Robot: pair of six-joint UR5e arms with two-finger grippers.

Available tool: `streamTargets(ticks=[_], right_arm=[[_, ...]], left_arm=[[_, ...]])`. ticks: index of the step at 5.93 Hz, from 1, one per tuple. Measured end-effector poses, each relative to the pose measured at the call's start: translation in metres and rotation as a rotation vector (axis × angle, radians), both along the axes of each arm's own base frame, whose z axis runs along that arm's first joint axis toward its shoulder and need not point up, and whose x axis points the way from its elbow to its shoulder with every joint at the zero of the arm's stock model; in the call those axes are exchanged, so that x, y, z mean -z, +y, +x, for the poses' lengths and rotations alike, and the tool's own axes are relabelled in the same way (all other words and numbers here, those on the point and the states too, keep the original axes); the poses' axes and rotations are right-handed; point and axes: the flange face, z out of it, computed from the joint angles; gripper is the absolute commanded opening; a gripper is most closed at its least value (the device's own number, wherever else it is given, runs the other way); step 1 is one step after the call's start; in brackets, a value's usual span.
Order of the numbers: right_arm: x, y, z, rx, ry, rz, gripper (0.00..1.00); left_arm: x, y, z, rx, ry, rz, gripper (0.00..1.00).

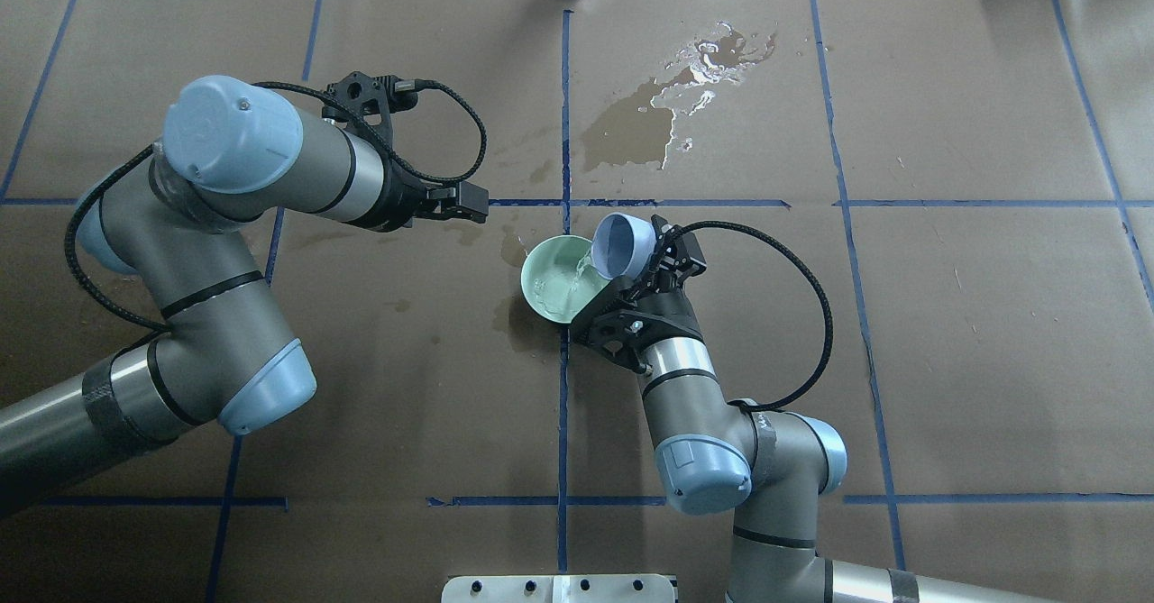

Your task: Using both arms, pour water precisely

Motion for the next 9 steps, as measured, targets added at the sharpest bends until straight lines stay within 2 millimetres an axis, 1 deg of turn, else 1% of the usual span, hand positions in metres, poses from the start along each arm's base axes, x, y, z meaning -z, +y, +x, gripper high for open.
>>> streamTargets(ticks=[3, 4, 5, 6, 8, 9], right_arm=[[-0.003, -0.001, 0.001, 0.012, 0.124, 0.046, 0.00], [-0.003, -0.001, 0.002, 0.012, 0.139, 0.052, 0.01], [0.001, 0.000, 0.005, 0.006, 0.108, 0.053, 0.01], [0.006, 0.001, 0.010, -0.006, 0.021, 0.046, 0.01], [0.009, 0.001, 0.019, -0.054, -0.278, -0.031, 0.00], [0.006, 0.000, 0.026, -0.082, -0.437, -0.090, 0.00]], left_arm=[[-0.001, 0.000, 0.001, -0.001, -0.002, -0.001, 1.00], [-0.001, 0.000, 0.001, -0.001, -0.002, -0.003, 1.00], [-0.002, 0.000, 0.001, -0.001, -0.002, -0.004, 1.00], [-0.002, 0.000, 0.002, -0.001, -0.003, -0.004, 1.00], [-0.002, 0.000, 0.001, 0.001, -0.001, -0.006, 1.00], [-0.002, 0.000, 0.001, 0.001, -0.002, -0.007, 1.00]])
